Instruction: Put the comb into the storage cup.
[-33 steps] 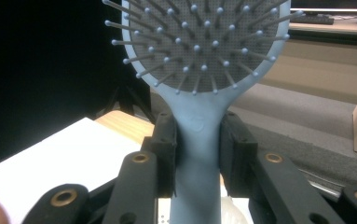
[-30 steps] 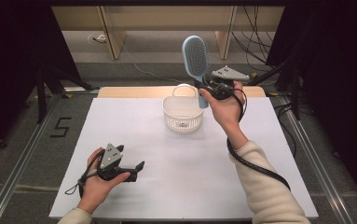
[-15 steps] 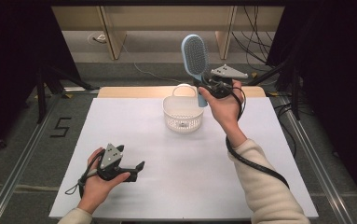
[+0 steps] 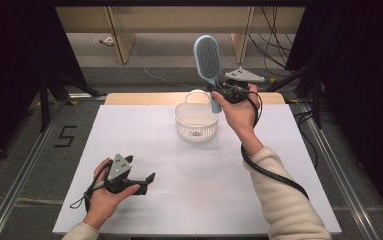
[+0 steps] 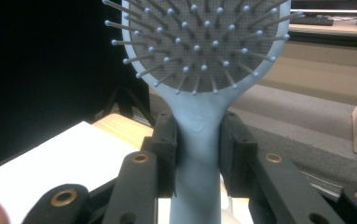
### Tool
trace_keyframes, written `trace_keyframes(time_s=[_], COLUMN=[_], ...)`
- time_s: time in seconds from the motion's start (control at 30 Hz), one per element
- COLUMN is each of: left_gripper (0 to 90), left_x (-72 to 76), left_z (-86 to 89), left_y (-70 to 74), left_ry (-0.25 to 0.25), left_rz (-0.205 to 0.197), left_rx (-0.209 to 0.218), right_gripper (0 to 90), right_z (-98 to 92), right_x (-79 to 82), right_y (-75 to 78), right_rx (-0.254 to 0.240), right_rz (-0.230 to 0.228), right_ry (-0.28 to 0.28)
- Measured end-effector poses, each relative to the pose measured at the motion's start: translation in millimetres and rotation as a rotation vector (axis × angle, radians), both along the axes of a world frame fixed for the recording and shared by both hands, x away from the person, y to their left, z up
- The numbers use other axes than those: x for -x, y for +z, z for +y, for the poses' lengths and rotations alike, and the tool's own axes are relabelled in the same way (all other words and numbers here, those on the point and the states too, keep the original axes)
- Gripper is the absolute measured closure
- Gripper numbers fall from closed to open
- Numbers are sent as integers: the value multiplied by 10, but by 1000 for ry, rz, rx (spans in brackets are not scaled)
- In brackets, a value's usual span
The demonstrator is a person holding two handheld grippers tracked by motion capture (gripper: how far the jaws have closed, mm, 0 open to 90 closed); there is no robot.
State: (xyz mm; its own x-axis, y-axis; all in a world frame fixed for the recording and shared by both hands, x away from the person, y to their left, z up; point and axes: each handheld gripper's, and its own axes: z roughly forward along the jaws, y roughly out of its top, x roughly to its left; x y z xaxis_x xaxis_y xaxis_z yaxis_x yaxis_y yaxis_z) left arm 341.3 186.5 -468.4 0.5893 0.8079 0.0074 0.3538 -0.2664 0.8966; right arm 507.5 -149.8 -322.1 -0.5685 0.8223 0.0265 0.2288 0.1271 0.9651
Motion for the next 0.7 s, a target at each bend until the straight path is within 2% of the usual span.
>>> trace_keyframes(time_s=[0.7], left_gripper=[29], left_x=[1], left_z=[0], left_y=[0], left_ry=[-1], left_rz=[0], left_rx=[2], right_gripper=[709], right_z=[76], right_x=[-46], right_y=[-46], right_rx=[5], right_rz=[8], right_ry=[5])
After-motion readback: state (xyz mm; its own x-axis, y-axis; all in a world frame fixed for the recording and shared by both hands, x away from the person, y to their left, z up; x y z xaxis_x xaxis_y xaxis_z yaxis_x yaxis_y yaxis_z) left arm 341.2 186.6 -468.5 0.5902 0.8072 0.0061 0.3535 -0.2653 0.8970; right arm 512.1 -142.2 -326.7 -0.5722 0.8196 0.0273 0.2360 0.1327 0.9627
